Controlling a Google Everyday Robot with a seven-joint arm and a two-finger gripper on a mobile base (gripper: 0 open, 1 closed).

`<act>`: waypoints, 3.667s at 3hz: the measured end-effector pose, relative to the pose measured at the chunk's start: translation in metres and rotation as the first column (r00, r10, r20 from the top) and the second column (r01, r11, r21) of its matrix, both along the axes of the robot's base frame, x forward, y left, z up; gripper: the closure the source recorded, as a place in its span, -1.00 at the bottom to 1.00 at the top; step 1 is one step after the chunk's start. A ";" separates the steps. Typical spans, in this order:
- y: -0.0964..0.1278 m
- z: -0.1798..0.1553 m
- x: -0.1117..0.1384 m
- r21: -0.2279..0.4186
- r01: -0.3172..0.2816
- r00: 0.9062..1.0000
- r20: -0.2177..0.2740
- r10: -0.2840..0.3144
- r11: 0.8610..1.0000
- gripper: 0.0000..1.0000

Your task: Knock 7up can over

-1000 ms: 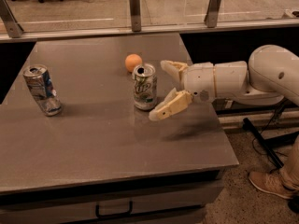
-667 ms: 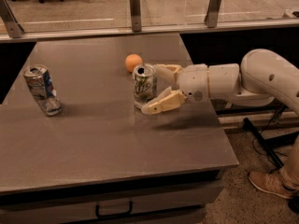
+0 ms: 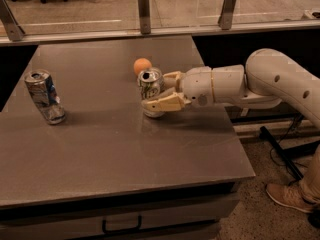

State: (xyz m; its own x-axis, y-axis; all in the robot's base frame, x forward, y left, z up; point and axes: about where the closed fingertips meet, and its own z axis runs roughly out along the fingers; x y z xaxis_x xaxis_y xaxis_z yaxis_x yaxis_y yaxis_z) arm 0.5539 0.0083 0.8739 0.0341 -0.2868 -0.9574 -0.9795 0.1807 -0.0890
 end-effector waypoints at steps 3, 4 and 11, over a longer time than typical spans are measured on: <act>0.036 0.029 -0.026 -0.590 -0.264 0.931 0.051 0.362 0.763 1.00; 0.035 0.021 -0.028 -0.740 -0.295 0.887 0.023 0.461 0.604 1.00; 0.037 -0.019 -0.039 -0.880 -0.275 0.889 -0.079 0.452 0.387 -1.00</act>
Offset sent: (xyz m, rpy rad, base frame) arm -0.0139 0.0227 0.0294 -0.8488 -0.2412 0.3979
